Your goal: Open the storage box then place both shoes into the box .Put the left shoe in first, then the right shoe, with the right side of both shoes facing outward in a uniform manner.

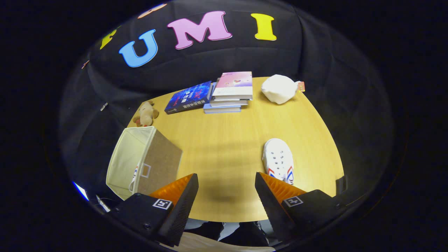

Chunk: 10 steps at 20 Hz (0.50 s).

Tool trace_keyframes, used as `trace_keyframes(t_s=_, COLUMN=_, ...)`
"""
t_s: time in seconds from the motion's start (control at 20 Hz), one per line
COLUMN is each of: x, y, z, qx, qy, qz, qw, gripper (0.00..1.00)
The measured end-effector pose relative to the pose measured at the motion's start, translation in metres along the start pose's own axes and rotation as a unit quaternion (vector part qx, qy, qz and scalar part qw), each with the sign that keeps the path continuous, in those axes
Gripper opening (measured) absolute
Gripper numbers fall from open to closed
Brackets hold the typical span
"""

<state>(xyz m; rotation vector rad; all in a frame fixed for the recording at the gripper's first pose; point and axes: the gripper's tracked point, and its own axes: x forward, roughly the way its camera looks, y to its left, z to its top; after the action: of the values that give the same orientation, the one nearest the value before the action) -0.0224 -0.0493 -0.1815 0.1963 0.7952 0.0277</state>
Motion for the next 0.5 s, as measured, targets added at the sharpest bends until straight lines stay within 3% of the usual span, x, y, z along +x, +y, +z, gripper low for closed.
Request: trace_keyframes(t_s=0.5, x=0.051, y=-0.125, z=-0.032, qx=-0.055, qy=0.048, qz=-0.042, qw=0.996, gripper=0.99)
